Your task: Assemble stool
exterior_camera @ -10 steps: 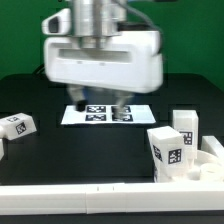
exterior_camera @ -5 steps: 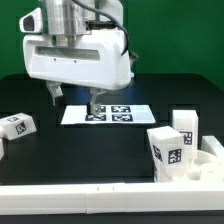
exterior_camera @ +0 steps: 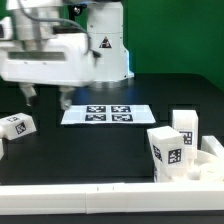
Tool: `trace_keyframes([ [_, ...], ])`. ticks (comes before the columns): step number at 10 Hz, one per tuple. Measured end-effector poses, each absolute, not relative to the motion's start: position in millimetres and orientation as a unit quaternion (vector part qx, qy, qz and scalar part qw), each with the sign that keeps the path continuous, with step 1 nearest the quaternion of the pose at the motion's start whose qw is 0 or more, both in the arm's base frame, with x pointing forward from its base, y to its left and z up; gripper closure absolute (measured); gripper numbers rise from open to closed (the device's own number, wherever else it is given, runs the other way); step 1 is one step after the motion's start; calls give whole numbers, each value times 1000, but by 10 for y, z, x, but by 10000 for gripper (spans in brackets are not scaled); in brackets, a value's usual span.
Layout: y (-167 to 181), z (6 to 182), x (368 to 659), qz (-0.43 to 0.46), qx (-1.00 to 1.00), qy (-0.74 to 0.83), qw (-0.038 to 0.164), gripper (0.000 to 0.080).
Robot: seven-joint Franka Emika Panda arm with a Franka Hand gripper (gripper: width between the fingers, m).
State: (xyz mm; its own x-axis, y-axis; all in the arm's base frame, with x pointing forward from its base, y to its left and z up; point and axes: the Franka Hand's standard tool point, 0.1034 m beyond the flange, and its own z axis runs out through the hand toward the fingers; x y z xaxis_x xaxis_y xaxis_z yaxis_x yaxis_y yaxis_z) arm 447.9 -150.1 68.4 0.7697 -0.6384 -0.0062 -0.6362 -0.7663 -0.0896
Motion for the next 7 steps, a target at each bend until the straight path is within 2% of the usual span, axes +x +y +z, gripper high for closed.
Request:
trace_keyframes([
  [1, -1587, 666, 4438, -18, -941, 337, 36, 151],
  [4, -1585, 648, 4424, -14, -940, 339, 38, 151],
  [7, -1918, 500, 4141, 12, -939, 341, 40, 151],
])
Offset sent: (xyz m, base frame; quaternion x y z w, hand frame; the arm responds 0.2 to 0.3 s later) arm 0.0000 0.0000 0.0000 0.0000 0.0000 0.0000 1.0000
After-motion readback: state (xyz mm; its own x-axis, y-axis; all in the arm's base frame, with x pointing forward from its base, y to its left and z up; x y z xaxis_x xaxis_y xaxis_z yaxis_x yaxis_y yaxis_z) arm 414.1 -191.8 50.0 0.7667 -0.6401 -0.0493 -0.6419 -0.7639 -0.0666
